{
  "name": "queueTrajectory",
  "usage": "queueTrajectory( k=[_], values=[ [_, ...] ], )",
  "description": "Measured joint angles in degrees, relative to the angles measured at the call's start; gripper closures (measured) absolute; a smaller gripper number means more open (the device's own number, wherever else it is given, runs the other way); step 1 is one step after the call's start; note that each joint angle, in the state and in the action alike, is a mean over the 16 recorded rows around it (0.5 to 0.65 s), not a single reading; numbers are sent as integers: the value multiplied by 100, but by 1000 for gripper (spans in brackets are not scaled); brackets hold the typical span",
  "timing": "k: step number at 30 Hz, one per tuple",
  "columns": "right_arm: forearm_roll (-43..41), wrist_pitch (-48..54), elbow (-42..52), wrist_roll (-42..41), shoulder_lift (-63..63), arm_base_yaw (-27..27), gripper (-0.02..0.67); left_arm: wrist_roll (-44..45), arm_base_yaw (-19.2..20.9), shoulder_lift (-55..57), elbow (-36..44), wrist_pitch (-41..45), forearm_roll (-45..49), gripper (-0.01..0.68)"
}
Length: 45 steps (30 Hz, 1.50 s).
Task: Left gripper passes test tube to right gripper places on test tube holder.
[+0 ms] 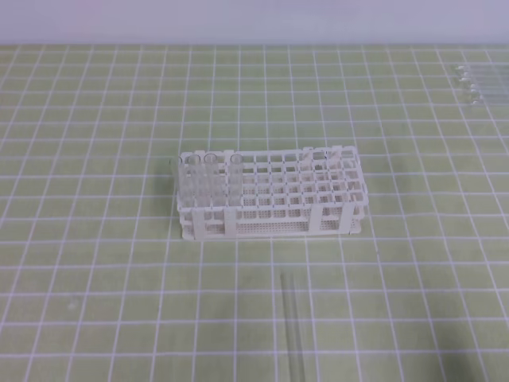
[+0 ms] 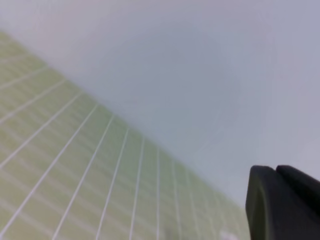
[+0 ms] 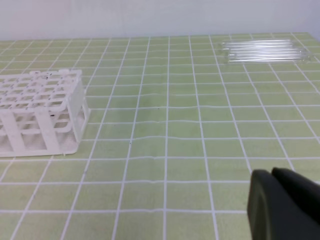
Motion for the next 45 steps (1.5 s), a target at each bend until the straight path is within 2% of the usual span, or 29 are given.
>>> queueTrajectory(
  k=[4, 8, 11, 15, 19, 24, 28, 32, 35, 38, 45],
  values=[
    [0, 0, 0, 0, 0, 0, 666, -388, 1, 40, -15, -587, -150, 676],
    [0, 0, 0, 0, 0, 0, 666, -812, -3, 47, -93, -764, -128, 676],
    [0, 0, 0, 0, 0, 0, 666, -1030, -6, 81, -286, -467, -103, 676],
    [0, 0, 0, 0, 0, 0, 666, -857, -10, 351, -782, 419, -229, 675],
    [0, 0, 0, 0, 0, 0, 666, -227, -16, 874, -1505, 1681, -602, 675],
    [0, 0, 0, 0, 3, 0, 666, 1172, -15, 1937, -2593, 3246, -1280, 675],
    [0, 0, 0, 0, 8, 0, 666, 2363, -21, 3011, -3377, 4164, -1880, 676],
    [0, 0, 0, 0, 12, 0, 666, 3160, -127, 4044, -3977, 4797, -2274, 676],
    [0, 0, 0, 0, 15, 0, 666, 3450, -362, 4731, -4297, 5059, -2363, 676],
    [0, 0, 0, 0, 17, 0, 666, 3442, -781, 5356, -4539, 5150, -2255, 676],
    [0, 0, 0, 0, 18, 0, 666, 2438, -2319, 6623, -4972, 5052, -1338, 676]
  ],
)
